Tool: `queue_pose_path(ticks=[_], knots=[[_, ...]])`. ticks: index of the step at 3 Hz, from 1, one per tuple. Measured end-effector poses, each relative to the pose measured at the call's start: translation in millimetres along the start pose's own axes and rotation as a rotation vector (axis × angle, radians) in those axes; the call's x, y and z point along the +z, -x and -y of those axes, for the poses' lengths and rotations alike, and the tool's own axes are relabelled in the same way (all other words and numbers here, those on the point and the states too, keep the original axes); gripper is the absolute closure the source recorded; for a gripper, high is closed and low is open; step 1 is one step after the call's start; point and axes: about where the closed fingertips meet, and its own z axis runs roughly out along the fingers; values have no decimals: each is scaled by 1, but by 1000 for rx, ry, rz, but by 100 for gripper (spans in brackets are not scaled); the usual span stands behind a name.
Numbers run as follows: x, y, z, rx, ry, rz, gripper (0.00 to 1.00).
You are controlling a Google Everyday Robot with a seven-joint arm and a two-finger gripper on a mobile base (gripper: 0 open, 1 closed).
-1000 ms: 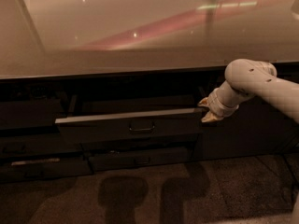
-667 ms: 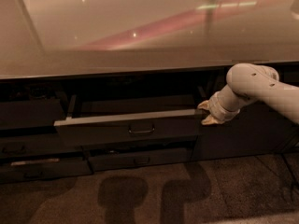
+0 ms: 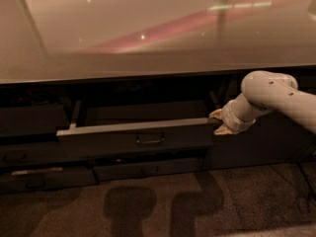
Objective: Open top drawer
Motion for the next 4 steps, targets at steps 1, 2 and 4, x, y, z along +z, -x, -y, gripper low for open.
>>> queue_pose_path(ticks=[1,2,4], knots=[[-1,1,-12,-10,-5,-2,100],[-1,1,-12,-10,-5,-2,100],[-4,2,-11,-10,-5,-2,53]])
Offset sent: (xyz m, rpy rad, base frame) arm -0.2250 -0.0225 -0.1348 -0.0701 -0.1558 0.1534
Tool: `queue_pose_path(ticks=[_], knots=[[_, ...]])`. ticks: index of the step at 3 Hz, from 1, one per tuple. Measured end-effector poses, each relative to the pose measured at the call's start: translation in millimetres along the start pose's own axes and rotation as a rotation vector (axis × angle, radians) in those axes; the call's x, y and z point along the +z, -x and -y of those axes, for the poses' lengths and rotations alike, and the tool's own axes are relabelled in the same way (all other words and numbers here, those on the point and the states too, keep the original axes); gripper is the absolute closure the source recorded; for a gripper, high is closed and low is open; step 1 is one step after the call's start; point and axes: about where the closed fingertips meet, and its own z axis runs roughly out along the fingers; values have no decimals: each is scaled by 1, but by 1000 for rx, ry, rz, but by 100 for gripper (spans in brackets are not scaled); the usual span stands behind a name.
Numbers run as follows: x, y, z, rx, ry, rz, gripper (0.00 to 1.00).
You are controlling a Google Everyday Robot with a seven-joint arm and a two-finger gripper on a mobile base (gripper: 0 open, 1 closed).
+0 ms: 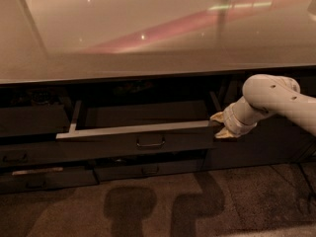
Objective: Open top drawer
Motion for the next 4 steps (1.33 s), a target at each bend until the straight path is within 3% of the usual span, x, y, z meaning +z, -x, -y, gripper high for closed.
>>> queue_pose_path(ticks=[1,2,3,4], knots=[[-10,5,6,-5,-10,5,29],[-48,18,16,-18,-63,12,6],[-98,31,25,-28,-148,10,0],[-102,32,26,-30,-153,8,0]])
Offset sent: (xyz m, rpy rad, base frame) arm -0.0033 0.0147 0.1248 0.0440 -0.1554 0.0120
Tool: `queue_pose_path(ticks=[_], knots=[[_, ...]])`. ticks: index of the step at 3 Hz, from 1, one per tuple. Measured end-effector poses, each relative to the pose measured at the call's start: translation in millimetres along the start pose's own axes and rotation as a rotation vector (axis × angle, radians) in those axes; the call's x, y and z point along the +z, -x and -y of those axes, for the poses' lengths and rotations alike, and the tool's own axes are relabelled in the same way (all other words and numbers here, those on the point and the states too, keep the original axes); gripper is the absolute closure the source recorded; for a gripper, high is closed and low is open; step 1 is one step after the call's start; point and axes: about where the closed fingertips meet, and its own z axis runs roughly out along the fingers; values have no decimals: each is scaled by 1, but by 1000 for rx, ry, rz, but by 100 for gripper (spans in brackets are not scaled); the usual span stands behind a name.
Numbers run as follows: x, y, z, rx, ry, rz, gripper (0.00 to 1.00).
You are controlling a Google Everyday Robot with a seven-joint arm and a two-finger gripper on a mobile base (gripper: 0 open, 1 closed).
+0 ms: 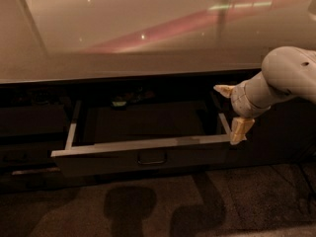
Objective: Open top drawer
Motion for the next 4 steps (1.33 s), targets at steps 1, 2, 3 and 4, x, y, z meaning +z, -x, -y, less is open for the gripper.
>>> queue_pose_path(ticks=[1,2,3,4], knots=[[0,0,0,0,0,0,19],[0,0,0,0,0,0,43],[0,0,0,0,0,0,66],[0,0,0,0,0,0,89]])
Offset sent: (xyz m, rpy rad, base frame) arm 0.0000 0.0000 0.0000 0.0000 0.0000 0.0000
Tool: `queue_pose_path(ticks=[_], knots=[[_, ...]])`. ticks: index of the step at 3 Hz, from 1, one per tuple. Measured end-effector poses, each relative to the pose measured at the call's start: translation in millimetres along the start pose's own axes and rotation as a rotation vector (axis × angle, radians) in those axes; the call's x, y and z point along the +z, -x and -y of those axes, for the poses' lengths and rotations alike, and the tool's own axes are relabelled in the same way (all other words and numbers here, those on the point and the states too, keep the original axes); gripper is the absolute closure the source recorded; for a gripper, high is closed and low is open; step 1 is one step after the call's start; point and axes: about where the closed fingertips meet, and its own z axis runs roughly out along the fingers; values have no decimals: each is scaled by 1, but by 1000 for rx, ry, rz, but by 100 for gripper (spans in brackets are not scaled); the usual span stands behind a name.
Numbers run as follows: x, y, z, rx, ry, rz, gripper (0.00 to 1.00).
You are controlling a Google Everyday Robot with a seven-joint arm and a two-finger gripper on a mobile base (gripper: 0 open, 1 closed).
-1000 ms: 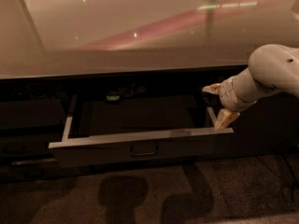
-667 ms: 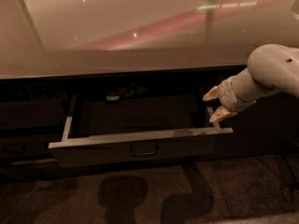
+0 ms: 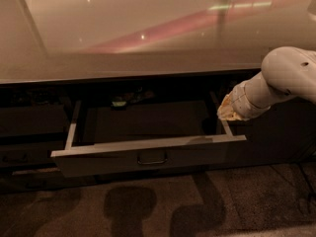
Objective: Open top drawer
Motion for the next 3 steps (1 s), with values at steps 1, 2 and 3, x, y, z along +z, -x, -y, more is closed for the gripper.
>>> queue_pose_path(ticks=[1,2,3], knots=[[12,-6,0,20,29,-8,100],[28,0,2,10,67,-24,100],[63,47,-1,-101,135,-40,100]])
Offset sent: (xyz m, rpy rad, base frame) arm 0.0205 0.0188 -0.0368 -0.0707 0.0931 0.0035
